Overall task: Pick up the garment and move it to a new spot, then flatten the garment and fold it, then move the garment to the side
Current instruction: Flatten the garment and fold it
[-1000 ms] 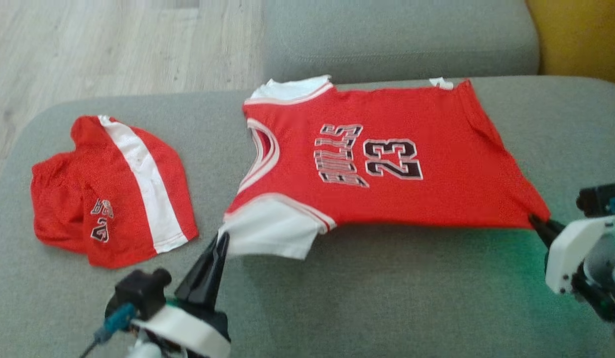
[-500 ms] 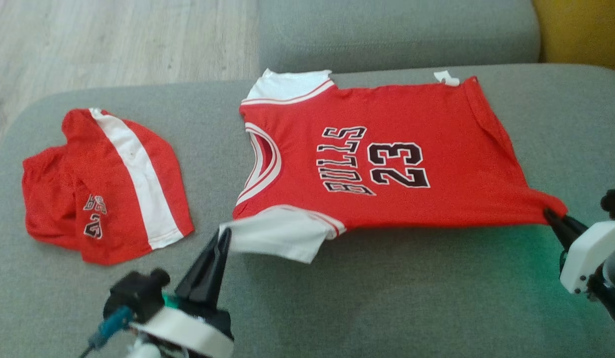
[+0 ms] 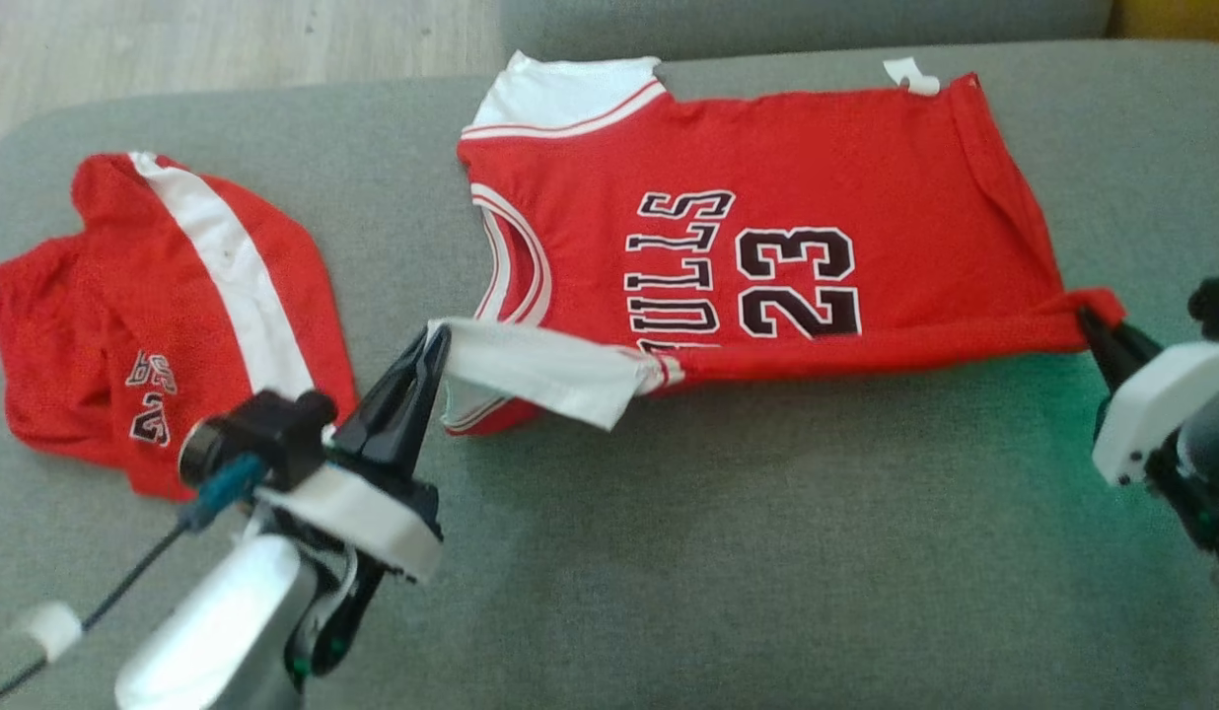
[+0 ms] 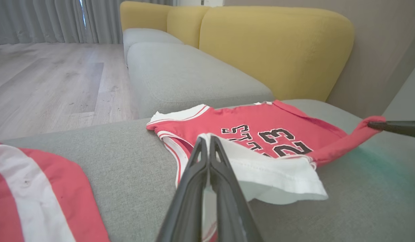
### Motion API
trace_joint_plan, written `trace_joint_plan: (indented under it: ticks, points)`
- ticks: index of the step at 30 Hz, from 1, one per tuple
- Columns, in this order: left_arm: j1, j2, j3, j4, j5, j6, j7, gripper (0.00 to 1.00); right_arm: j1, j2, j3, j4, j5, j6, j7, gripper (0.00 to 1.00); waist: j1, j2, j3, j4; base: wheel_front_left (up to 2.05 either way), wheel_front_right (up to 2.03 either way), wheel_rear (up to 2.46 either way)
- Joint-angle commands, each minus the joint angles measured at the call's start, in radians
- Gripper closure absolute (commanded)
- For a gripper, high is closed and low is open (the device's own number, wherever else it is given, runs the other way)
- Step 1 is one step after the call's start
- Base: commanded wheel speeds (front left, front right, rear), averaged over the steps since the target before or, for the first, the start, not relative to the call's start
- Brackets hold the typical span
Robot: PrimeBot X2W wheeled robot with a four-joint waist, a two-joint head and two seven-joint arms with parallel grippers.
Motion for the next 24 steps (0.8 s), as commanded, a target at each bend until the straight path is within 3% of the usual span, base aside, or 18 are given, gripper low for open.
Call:
trace_joint_plan:
  ticks: [1, 13, 24]
  points:
    - [-0.086, 0.029, 0.029, 0.001, 0.016, -0.016, 0.010, 1.00, -0.040, -0.009, -0.005, -0.012, -0.025, -0.001, 0.006, 1.00, -0.0002, 0.0000, 0.023, -0.005, 0.00, 0.00, 0.00]
    - [-0.316, 0.039, -0.025, 0.222, 0.110, -0.098, 0.035, 1.00, -0.187, 0.041, -0.004, 0.096, -0.120, -0.001, 0.038, 1.00, -0.0002, 0.0000, 0.106, -0.013, 0.00, 0.00, 0.00]
    - [-0.439, -0.005, -0.085, 0.396, 0.152, -0.130, 0.011, 1.00, -0.272, 0.066, 0.031, 0.203, -0.143, -0.001, 0.012, 1.00, -0.0002, 0.0000, 0.151, -0.011, 0.00, 0.00, 0.00]
